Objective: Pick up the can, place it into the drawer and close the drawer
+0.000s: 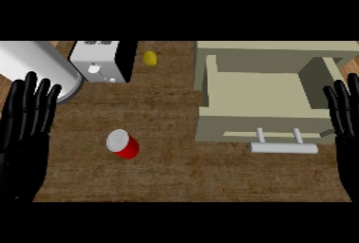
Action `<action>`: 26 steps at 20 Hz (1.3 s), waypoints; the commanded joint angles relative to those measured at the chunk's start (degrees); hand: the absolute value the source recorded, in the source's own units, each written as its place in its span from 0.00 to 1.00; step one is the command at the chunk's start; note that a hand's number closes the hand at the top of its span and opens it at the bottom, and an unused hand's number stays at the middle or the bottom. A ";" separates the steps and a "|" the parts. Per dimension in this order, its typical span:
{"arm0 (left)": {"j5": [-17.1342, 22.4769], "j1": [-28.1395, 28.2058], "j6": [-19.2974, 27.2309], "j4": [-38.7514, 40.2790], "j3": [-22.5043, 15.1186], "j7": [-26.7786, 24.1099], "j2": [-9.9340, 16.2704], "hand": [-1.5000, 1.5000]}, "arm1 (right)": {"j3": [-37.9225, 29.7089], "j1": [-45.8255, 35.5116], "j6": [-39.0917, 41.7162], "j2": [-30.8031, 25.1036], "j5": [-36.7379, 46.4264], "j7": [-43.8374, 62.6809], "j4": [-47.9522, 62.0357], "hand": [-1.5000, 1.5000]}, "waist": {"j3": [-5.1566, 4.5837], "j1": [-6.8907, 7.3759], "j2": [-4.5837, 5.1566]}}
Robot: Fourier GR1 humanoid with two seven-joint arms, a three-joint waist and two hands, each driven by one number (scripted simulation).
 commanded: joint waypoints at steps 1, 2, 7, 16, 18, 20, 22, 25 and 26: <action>4.78 2.19 -5.11 2.21 2.02 -4.12 1.81 0.00 | -0.75 -1.39 1.39 -0.61 -1.68 1.69 -0.44 0.00 | 0.45 -0.95 -0.42; 8.22 -0.29 -7.43 -0.85 1.11 0.38 3.12 0.00 | 0.99 -1.67 0.38 0.86 -0.34 0.14 1.03 0.00 | 0.46 -0.84 -0.43; 12.58 4.95 -17.29 5.85 -2.36 5.81 9.71 0.00 | -1.47 4.41 -4.48 2.94 0.69 6.86 3.42 0.00 | 0.40 -1.93 0.00; 31.31 8.00 -25.25 -1.41 10.18 16.57 19.12 0.00 | -7.39 11.04 -0.99 0.98 -4.85 5.76 -0.01 0.00 | 0.49 -0.97 -0.53; 33.22 8.37 -24.36 -3.71 10.26 19.73 18.95 0.00 | -6.13 16.71 0.15 2.11 -5.04 6.42 -5.50 0.00 | 0.49 -1.17 -0.58; 30.14 5.65 -26.07 1.17 10.26 16.78 16.59 0.00 | -10.65 9.43 0.94 -0.41 -6.83 7.01 1.99 0.00 | 0.48 -1.02 -0.43; 32.99 6.81 -26.38 -1.90 11.88 19.48 17.45 0.00 | -11.28 14.97 2.91 0.73 -8.54 5.54 -2.12 0.00 | 0.48 -1.11 -0.48; 39.74 8.79 -30.97 -0.30 17.90 19.39 21.67 0.00 | -15.89 17.44 7.80 -1.97 -13.33 3.01 -0.25 0.00 | 0.48 -1.12 -0.51; 37.45 10.48 -29.20 -2.15 15.49 20.25 18.05 0.00 | -12.58 18.39 5.68 1.03 -10.04 4.72 -3.97 0.00 | 0.47 -1.08 -0.50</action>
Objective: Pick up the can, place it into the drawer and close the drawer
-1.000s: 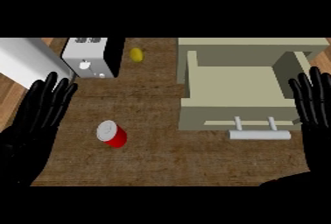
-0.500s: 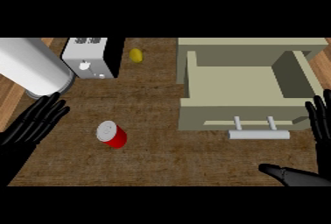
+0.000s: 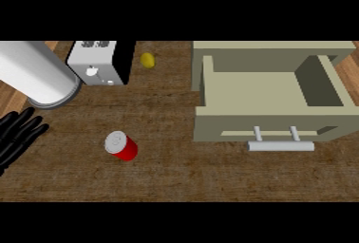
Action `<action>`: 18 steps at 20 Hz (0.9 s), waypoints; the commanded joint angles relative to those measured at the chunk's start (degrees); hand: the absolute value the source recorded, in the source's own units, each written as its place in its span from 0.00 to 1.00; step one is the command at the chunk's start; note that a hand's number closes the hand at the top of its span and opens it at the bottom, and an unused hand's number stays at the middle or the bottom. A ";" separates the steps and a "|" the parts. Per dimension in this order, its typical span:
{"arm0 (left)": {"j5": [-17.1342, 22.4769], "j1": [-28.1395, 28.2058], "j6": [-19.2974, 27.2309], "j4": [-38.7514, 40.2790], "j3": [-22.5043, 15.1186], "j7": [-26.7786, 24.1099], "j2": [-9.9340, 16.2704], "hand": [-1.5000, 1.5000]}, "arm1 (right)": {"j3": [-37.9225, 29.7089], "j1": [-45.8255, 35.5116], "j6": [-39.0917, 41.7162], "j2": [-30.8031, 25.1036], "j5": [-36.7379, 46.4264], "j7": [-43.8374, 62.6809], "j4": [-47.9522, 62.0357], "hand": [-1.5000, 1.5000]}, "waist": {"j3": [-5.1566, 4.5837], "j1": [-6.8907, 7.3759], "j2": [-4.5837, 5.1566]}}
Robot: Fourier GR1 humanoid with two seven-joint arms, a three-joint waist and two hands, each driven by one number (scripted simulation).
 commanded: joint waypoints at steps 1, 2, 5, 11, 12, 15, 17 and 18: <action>4.02 -0.98 1.54 -0.13 0.82 4.63 -0.44 0.00 | -4.19 2.09 3.54 -0.86 -3.89 -1.61 0.99 0.00 | 0.00 -0.15 0.03; 5.40 -0.99 1.04 -0.07 2.82 5.03 0.20 0.00 | -4.65 1.88 4.15 -1.71 -5.07 1.23 -1.25 0.00 | -0.01 -0.10 0.02; 8.54 2.09 2.15 -1.86 3.76 7.44 -0.47 0.00 | -3.43 5.28 6.32 1.39 -1.81 -6.65 2.46 0.00 | 0.01 0.03 -0.01; 14.90 -3.91 8.09 1.95 2.76 14.84 0.06 0.00 | -8.23 4.56 8.08 -1.10 -7.47 -1.37 0.20 0.00 | 0.00 -0.21 0.03; 10.37 -4.14 3.93 7.42 1.11 9.32 -3.02 0.00 | -10.86 7.35 10.89 -1.95 -9.51 -3.86 0.37 0.00 | -0.02 -0.60 0.06; 11.44 -1.44 4.14 4.91 0.55 12.23 -3.53 0.00 | -11.38 9.65 12.40 -0.34 -9.09 -4.20 -0.53 0.00 | -0.02 -0.29 -0.01; 12.81 -6.34 6.67 8.22 0.20 14.08 -3.17 0.00 | -15.07 9.04 13.91 -2.52 -13.40 -3.00 -0.34 0.00 | -0.02 -0.59 0.03; 9.40 -6.88 6.41 9.16 -0.75 13.25 -4.29 0.00 | -14.97 6.44 11.60 -2.35 -13.10 0.20 -1.80 0.00 | -0.03 -0.37 0.06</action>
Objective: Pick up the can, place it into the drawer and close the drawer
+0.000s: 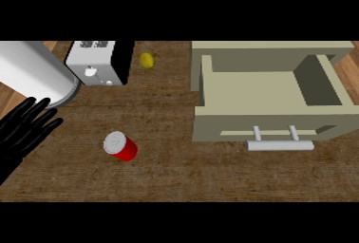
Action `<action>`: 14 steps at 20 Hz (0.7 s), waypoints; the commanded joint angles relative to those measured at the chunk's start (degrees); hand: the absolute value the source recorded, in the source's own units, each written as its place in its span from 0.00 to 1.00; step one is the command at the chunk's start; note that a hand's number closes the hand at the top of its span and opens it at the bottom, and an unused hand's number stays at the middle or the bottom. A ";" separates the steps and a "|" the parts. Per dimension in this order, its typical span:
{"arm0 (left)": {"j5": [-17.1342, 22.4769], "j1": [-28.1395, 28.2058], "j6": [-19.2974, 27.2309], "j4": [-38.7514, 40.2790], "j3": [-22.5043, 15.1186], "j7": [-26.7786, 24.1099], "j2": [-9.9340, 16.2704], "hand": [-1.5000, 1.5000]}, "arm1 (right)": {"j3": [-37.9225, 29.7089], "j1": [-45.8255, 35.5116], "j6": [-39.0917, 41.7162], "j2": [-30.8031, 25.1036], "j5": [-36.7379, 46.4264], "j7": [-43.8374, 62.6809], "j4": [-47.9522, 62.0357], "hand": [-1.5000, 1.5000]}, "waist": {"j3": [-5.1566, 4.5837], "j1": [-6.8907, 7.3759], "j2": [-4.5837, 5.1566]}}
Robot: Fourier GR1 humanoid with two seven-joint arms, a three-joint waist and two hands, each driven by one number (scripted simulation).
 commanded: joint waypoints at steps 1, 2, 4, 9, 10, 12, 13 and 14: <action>0.68 -1.28 0.27 2.04 -0.65 2.00 -0.80 0.00 | -1.62 5.49 3.41 3.06 -2.07 -0.74 -4.25 0.00 | -0.01 -0.14 -0.04; -5.09 -0.80 1.46 0.51 -3.95 -0.27 -4.28 0.00 | 1.46 6.51 3.93 6.04 2.16 -3.28 -4.63 0.00 | -0.01 -0.11 -0.02; -2.07 -7.19 4.22 5.12 -1.97 2.77 -2.23 0.00 | -1.68 2.61 4.08 3.30 -0.42 -1.52 -1.11 0.00 | 0.00 -0.10 0.04; -12.33 -3.01 3.88 4.03 -8.02 -1.09 -8.42 0.00 | -5.04 5.01 7.11 3.90 -2.89 -0.86 -2.66 0.00 | -0.01 -0.02 -0.02; -14.57 -4.45 2.63 8.59 -8.18 -3.97 -9.28 0.00 | -4.08 3.44 5.24 3.96 -1.83 1.44 -4.75 0.00 | -0.03 -0.03 0.03; -14.71 -4.95 -0.32 10.65 -6.29 -6.15 -8.01 0.00 | -5.80 2.26 5.56 2.40 -3.25 4.02 -4.72 0.00 | -0.03 0.08 0.03; -12.88 -8.90 0.76 14.22 -4.58 -3.61 -6.23 0.00 | -6.55 2.92 8.19 3.70 -2.23 -1.11 -0.25 0.00 | -0.01 -0.06 0.04; -18.93 -4.60 0.62 12.30 -9.58 -7.84 -10.81 0.00 | -6.63 4.09 8.22 3.56 -3.68 1.48 -3.41 0.00 | -0.02 -0.03 0.02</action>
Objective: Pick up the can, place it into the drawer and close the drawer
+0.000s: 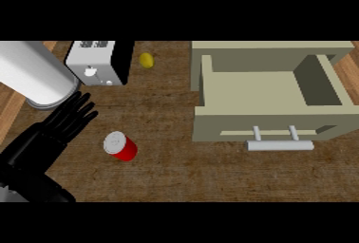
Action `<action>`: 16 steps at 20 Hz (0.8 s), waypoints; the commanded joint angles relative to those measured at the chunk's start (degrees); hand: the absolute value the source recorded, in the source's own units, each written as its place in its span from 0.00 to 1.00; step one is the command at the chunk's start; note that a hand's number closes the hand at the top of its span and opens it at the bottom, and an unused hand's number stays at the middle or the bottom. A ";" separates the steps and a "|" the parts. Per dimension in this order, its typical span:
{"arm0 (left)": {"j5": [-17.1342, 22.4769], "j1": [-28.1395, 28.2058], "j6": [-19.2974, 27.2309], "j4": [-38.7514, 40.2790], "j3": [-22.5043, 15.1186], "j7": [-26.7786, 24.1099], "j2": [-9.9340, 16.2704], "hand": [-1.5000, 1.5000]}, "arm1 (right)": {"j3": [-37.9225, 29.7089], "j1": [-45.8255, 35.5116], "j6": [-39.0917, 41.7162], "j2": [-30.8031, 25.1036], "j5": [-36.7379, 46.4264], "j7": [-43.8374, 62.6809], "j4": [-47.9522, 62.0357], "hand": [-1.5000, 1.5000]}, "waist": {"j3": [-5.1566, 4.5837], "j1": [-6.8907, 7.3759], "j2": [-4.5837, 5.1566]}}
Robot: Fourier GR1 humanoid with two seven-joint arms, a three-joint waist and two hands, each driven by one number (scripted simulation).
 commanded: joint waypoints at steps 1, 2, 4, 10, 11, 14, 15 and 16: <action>-7.19 -0.89 -0.40 4.85 -2.69 -4.90 -3.07 0.00 | -3.57 1.12 4.12 -0.89 -2.89 -0.91 2.00 0.00 | 0.00 -0.10 0.00; -5.68 2.15 -2.47 4.73 -2.12 -5.41 -2.77 0.00 | -2.62 1.88 2.86 1.67 -1.30 0.11 -0.81 0.00 | -0.01 0.06 -0.02; -8.51 0.78 -1.78 6.34 -2.35 -6.57 -2.96 0.00 | -3.76 -0.33 4.54 -0.19 -1.68 -0.51 3.03 0.00 | 0.00 0.09 -0.01; -15.87 0.04 -2.27 16.11 -1.60 -16.53 -4.53 0.00 | -2.40 1.79 4.42 4.62 0.77 0.95 -2.40 0.00 | -0.03 -0.04 0.03; -15.46 0.31 -3.87 17.70 -1.12 -18.21 -4.06 0.00 | -2.24 -3.18 4.27 3.64 3.33 -2.37 4.48 0.00 | -0.01 0.21 0.06; -20.60 1.59 -1.89 21.04 -2.66 -24.03 -6.66 0.00 | -6.41 -1.12 3.78 0.52 -5.54 4.70 -0.86 0.00 | -0.04 -0.03 0.03; -20.58 0.28 -1.97 22.23 -1.72 -24.80 -5.93 0.00 | -5.35 -2.22 5.56 2.10 -0.30 0.61 3.67 0.00 | -0.01 0.10 0.04; -18.20 -0.41 -3.17 21.86 0.88 -22.95 -3.22 0.00 | -6.67 -1.27 6.68 1.45 -2.59 1.42 2.14 0.00 | -0.01 0.09 0.00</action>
